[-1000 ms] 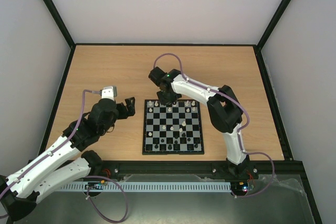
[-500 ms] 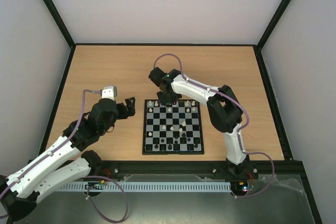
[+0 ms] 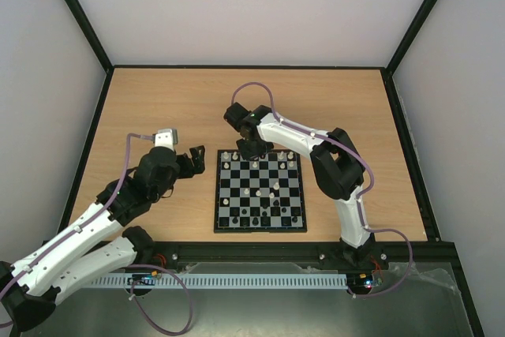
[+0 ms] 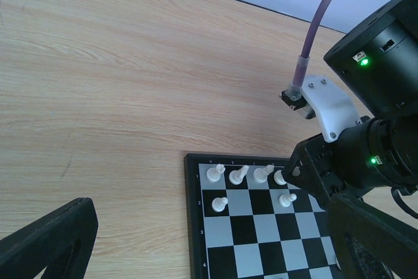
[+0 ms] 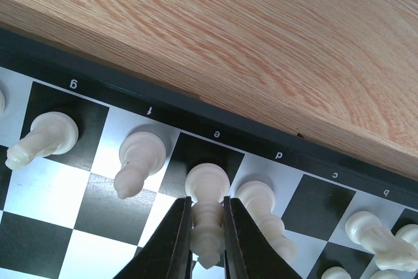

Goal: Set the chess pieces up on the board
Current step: Place the chess piece on the chessboard.

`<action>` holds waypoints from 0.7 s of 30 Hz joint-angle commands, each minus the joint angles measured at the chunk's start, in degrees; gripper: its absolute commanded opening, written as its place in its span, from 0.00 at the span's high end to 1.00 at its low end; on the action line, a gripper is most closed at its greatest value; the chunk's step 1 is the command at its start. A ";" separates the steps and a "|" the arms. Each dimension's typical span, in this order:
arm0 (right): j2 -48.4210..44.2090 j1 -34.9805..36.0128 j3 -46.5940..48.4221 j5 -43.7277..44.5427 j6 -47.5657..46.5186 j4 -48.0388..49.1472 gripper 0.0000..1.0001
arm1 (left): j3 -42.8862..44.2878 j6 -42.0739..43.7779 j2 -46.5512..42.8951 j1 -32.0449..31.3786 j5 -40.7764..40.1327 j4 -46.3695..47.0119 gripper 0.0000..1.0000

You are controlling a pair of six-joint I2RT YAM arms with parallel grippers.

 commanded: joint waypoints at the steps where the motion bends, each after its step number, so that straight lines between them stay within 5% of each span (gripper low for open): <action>1: 1.58 -0.02 -0.56 -0.35 -0.74 -1.75 0.90 | 0.11 0.75 0.17 0.40 0.01 1.08 0.01; 14: 1.94 -0.01 -0.56 -0.45 -0.91 -1.39 0.89 | 0.11 0.71 0.45 0.49 0.19 1.24 0.01; 21: 1.18 -0.02 -0.21 0.32 -0.85 -1.16 0.79 | 0.38 0.82 0.77 0.58 0.32 1.11 0.01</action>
